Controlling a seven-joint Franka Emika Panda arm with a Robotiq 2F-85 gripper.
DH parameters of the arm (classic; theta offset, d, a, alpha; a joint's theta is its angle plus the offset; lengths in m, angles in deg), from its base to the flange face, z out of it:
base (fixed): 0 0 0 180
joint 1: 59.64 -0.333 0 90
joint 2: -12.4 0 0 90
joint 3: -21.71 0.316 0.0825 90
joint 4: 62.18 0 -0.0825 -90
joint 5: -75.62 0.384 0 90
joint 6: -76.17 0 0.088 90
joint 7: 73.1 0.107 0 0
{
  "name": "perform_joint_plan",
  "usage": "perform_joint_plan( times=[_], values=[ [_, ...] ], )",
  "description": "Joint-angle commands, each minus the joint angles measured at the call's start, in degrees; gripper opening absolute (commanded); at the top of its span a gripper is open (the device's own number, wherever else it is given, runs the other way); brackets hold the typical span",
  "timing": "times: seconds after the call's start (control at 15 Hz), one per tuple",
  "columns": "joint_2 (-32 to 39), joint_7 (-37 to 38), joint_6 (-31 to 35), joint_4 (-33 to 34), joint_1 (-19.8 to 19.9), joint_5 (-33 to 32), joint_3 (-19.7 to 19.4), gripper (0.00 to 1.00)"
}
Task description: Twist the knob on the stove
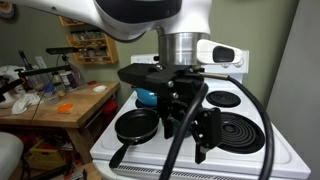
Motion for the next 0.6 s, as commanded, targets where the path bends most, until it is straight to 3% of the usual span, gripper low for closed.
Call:
perform_joint_plan(
  times=[0.0,0.13,0.53],
  values=[
    [0.01,0.17,-0.18,0.12,-0.62,-0.17,-0.52,1.00],
    [0.01,0.17,-0.18,0.12,-0.62,-0.17,-0.52,1.00],
    [3.22,-3.55,9.01,4.92,-1.76,-3.39,0.05,1.00]
  ],
)
